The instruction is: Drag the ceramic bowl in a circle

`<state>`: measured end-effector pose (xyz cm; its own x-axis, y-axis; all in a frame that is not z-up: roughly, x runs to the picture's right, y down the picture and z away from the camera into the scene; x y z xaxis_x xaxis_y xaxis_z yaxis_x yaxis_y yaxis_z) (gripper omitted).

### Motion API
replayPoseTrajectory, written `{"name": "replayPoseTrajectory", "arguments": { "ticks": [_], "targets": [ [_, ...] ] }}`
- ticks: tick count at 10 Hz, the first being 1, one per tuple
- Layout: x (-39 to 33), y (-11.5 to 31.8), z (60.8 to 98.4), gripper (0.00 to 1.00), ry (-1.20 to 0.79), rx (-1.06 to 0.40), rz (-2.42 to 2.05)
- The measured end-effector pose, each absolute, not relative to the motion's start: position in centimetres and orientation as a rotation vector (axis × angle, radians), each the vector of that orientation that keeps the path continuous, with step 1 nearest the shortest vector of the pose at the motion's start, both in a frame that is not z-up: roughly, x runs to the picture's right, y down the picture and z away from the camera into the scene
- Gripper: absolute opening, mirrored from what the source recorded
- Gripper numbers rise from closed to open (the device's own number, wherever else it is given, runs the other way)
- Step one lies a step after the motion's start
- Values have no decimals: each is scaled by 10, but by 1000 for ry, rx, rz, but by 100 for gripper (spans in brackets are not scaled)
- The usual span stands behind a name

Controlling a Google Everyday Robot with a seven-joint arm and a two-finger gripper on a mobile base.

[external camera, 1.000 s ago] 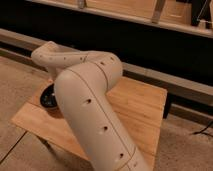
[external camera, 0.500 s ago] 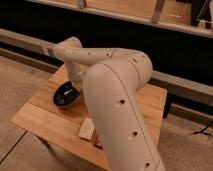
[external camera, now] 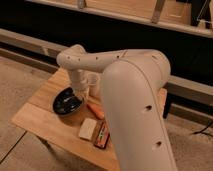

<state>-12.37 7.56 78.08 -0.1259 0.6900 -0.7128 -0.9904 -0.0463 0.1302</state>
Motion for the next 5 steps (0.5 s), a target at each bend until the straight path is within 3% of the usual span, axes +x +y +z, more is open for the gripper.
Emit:
{"name": "replayPoseTrajectory", "arguments": {
  "ticks": [5],
  "targets": [
    [-146,118,766,0,703,-588,1489]
  ]
}}
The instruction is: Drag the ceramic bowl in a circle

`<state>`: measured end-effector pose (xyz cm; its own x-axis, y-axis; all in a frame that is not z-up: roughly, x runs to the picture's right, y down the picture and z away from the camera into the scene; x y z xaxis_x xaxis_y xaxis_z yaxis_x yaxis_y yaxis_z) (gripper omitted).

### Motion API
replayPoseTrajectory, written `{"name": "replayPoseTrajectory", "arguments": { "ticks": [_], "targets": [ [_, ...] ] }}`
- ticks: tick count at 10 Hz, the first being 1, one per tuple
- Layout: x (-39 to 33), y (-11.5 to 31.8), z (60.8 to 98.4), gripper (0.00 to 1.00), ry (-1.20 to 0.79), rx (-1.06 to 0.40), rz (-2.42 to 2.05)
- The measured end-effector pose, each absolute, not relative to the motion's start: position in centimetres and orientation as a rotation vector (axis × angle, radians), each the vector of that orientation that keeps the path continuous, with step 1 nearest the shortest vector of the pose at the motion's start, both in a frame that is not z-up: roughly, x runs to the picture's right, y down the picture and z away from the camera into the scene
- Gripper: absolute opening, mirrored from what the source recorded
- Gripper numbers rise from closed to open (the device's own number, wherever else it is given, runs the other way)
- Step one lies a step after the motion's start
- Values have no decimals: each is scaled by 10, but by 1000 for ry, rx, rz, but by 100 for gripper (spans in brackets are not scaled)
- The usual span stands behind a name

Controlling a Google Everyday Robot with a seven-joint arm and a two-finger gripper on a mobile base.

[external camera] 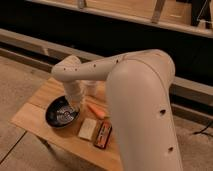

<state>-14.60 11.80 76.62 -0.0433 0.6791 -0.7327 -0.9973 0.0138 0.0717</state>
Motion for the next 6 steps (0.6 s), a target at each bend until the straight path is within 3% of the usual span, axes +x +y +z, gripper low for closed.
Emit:
{"name": "replayPoseTrajectory", "arguments": {
  "ticks": [6],
  "targets": [
    [-215,102,789,0,754,-492,1325]
  ]
}}
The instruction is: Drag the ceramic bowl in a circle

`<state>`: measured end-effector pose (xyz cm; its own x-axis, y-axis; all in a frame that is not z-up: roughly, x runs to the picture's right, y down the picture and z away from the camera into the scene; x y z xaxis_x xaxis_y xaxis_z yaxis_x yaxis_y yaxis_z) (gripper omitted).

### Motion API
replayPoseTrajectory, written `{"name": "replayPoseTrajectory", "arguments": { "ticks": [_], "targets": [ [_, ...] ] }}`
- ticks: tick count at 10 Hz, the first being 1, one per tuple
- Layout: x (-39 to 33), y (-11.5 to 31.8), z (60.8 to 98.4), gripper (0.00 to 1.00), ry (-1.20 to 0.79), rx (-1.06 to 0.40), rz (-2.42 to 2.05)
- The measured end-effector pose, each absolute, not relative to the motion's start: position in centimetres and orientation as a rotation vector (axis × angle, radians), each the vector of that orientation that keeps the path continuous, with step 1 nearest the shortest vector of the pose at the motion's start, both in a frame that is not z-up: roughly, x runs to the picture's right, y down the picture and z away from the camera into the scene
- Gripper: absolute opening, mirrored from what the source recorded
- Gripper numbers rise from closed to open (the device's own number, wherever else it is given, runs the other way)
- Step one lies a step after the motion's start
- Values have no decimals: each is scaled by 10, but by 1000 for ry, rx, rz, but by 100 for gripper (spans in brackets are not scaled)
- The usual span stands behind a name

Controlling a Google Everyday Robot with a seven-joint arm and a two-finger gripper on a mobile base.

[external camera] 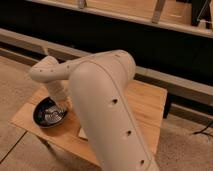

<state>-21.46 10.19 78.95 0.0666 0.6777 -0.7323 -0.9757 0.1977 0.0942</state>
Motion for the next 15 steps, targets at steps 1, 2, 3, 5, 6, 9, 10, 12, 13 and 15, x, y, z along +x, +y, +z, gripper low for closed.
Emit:
{"name": "replayPoseTrajectory", "arguments": {
  "ticks": [1,2,3,5,6,9,10,12,13,15],
  "targets": [
    [-224,94,795,0,756,-476,1311],
    [-233,85,800,0,759,-459,1305],
    [-238,76,807,0,765,-450,1310],
    [-237,62,819,0,781,-438,1331],
    [-231,52,824,0,795,-424,1348],
    [-198,16,827,0,820,-369,1411],
    [-189,7,825,0,823,-357,1431],
    [-160,-7,817,0,830,-334,1485],
    [-151,-8,814,0,832,-330,1502],
    [-135,-3,806,0,835,-327,1529]
  ]
}}
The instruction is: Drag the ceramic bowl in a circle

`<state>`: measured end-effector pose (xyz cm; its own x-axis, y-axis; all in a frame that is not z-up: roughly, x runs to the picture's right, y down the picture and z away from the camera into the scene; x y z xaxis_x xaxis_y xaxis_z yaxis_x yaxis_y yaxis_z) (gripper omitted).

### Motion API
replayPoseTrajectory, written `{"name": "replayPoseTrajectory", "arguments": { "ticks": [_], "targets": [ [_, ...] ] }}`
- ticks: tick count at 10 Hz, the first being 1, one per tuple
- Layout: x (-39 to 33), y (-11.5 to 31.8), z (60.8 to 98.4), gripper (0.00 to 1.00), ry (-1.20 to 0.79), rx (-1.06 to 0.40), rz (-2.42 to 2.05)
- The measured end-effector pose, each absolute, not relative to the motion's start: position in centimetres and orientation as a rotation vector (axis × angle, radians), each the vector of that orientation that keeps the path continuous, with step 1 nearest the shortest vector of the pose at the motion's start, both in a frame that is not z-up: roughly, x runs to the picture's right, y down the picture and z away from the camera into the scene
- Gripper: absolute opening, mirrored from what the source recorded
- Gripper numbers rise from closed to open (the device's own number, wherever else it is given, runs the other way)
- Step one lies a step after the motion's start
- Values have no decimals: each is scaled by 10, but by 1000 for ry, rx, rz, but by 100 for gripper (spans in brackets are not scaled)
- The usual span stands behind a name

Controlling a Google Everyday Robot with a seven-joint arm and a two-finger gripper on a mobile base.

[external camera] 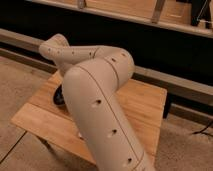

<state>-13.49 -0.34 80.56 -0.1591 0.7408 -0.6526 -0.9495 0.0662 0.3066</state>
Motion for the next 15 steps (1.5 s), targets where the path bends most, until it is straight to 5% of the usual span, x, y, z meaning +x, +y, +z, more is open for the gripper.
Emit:
{"name": "replayPoseTrajectory", "arguments": {
  "ticks": [8,15],
  "targets": [
    [-134,80,765,0,808,-370,1460],
    [-169,130,770,0,815,-411,1358]
  ]
}}
